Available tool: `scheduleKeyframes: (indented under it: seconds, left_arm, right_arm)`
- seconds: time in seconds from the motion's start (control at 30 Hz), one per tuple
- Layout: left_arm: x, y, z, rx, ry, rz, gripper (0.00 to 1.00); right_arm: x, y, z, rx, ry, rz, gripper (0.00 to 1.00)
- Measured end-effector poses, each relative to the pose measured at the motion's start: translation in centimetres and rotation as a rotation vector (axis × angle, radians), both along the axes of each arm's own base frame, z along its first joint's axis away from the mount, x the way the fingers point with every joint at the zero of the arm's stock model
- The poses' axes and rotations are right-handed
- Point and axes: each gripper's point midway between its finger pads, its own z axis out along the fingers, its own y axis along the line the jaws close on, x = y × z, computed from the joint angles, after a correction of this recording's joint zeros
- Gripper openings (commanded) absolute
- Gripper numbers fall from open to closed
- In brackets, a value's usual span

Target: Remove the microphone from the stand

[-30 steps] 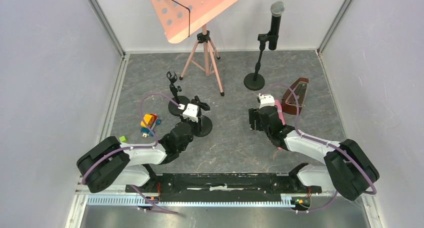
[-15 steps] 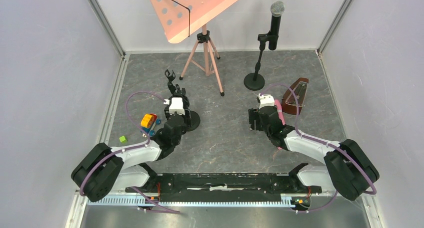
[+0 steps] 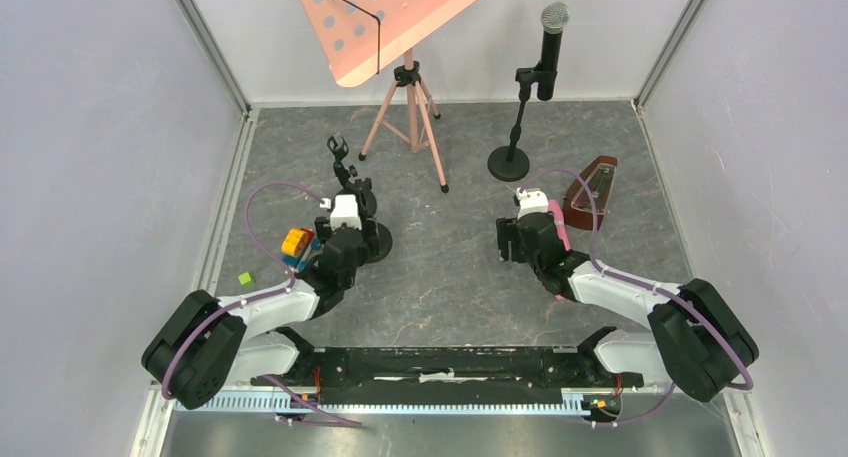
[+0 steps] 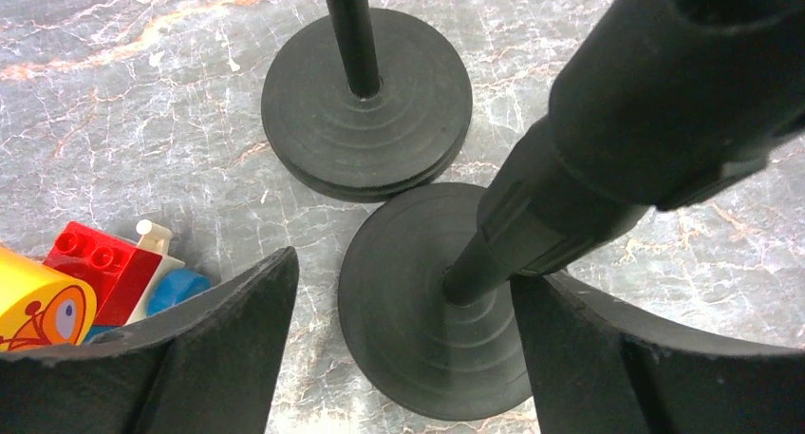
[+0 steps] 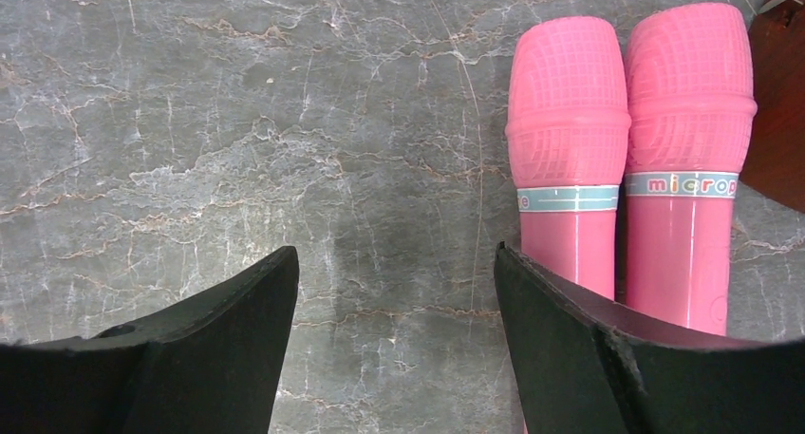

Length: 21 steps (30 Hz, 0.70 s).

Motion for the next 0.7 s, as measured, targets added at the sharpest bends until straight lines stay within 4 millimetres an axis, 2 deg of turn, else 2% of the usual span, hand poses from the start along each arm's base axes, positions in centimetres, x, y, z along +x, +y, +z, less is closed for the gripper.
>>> scheduleKeyframes:
  seconds: [0.1,0.2,0.4,0.53,0.63,0.7]
  left_arm:
    - [-0.3,-0.1,-0.3,-0.008,0.017,-0.01,0.99]
    - [-0.9,-0.2,0.3,-0.047,0.015,-0.015,1.0]
    - [-2.4,-0.3,3.3,-0.174,-0.056,-0.045,1.0]
    - [-3.6,0.3,5.3,-0.226,-0.114,-0.051,1.0]
    - [-4.3,0.8,7.5,-0.271,-0.18,-0.057,1.0]
    - [-4.7,1.0,8.8,-0.299,-0.22,-0.066,1.0]
  right_arm:
    - [-0.1,0.4,0.1,0.014,0.004,0.017,0.82]
    - [-0.2,1.3,0.8,0.055,-0.004,0.057,0.83]
    - [-0.2,3.0,3.5,0.15,-0.069,0.124,0.84]
    - [0.3,2.9,7.1,0.214,-0.205,0.118,0.85]
    - [0.5,1.7,10.4,0.254,-0.372,0.078,0.86]
    - [1.1,0.8,12.0,0.242,-0.44,0.036,0.86]
